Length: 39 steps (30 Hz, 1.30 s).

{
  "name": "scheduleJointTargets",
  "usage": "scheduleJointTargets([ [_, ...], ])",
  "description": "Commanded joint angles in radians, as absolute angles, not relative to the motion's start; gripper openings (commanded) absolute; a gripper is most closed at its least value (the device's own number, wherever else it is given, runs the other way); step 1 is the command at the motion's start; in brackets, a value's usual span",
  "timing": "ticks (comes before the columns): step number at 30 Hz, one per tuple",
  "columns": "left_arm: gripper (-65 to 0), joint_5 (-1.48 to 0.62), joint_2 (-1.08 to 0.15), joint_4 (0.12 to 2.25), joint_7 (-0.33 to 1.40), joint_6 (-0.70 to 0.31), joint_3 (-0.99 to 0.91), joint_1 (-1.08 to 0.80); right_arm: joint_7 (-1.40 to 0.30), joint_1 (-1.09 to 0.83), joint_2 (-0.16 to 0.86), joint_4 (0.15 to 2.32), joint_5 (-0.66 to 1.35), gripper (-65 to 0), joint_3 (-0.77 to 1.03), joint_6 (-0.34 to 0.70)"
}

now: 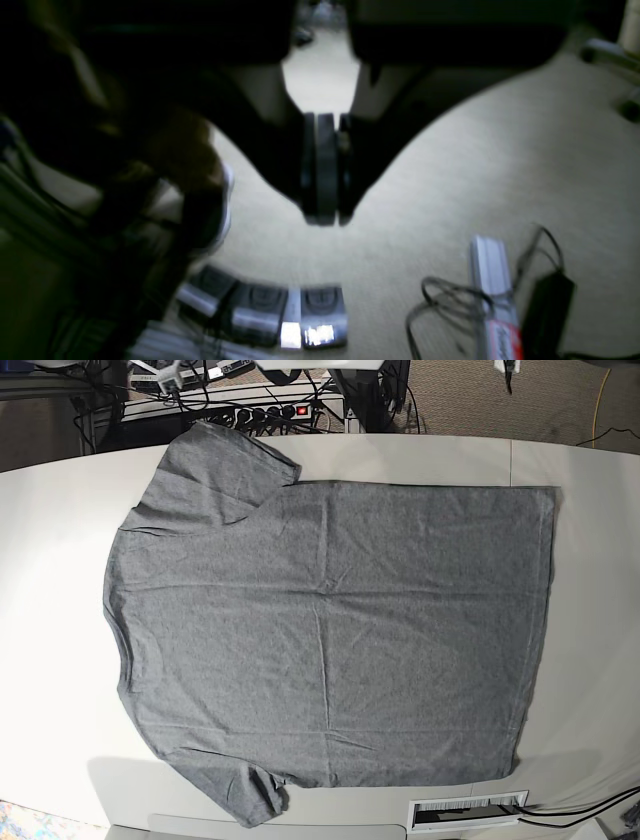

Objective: Fold the T-shirt properly

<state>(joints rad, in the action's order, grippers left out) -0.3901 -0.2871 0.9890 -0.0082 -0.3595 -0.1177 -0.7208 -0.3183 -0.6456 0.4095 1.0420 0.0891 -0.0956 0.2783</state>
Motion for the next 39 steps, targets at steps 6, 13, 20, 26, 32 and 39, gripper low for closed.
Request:
scheduleJointTargets([
  [6, -65.0, -0.397, -0.367, 1.266, -0.027, -0.387, -0.120, -0.896, -0.336, -0.802, 0.518, 1.338, 0.080, -65.0, -0.092, 0.281],
  [13, -65.0, -0.332, -0.469, 1.599, -0.027, -0.386, -0.121, -1.099, -0.403, -0.939, 0.595, 1.622, -0.002, -65.0, -0.086, 0.280],
  [20, -65.0, -0.150, -0.519, 1.871, -0.023, -0.375, -0.123, -1.232, -0.435, -1.062, 0.613, 1.842, -0.077, -65.0, 0.007, 0.279],
  [26, -65.0, -0.037, -0.530, 2.091, 0.033, -0.379, -0.159, -1.279, -0.500, -1.156, 0.613, 2.053, -0.110, -65.0, 0.138, 0.279],
  [32, -65.0, -0.036, -0.570, 2.311, 0.173, -0.379, -0.242, -1.283, -0.596, -1.199, 0.634, 2.275, -0.163, -65.0, 0.179, 0.280],
  [39, -65.0, 0.064, -0.649, 2.356, 0.175, -0.374, -0.311, -1.264, -0.639, -1.185, 0.643, 2.356, -0.215, -65.0, 0.178, 0.288],
])
